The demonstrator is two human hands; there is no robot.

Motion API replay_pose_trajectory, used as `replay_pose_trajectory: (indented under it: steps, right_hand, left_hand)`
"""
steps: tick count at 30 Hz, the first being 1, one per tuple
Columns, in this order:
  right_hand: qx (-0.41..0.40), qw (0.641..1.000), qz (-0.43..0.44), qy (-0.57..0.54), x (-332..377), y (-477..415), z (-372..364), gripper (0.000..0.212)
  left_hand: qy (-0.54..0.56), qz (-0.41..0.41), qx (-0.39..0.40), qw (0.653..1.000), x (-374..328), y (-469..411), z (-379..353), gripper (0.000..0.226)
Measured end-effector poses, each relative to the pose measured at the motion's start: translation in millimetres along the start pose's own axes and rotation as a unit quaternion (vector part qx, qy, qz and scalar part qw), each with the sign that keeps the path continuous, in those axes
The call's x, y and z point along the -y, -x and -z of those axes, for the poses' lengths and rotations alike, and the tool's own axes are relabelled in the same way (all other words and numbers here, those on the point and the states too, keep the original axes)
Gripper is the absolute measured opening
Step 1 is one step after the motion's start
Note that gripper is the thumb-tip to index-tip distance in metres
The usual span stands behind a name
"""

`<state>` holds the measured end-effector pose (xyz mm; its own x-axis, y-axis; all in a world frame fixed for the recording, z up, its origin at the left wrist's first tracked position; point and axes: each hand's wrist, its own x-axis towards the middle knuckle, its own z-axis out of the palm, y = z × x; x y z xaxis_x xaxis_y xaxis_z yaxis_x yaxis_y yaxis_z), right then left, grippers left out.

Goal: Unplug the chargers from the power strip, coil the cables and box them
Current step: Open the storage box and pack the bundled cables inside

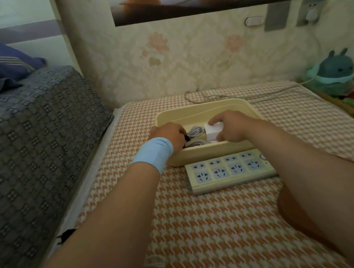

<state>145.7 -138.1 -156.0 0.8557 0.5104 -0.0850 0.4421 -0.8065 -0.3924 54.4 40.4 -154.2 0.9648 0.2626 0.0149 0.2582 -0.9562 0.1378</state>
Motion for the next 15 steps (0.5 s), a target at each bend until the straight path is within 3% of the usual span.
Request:
replay_pose_trajectory:
  steps: [5, 11, 15]
  right_hand:
    - [0.022, 0.999, -0.031, -0.019, 0, -2, -2, 0.053]
    - [-0.042, 0.998, -0.042, -0.002, 11, 3, -5, 0.025]
    - [0.008, 0.999, -0.003, -0.042, 11, 9, -3, 0.031]
  left_hand:
    - [-0.054, -0.028, 0.038, 0.997, 2, 7, -5, 0.054]
    - [-0.091, -0.029, 0.083, 0.992, -9, 9, -9, 0.065]
    - [-0.104, -0.012, 0.067, 0.992, -7, 10, -3, 0.067]
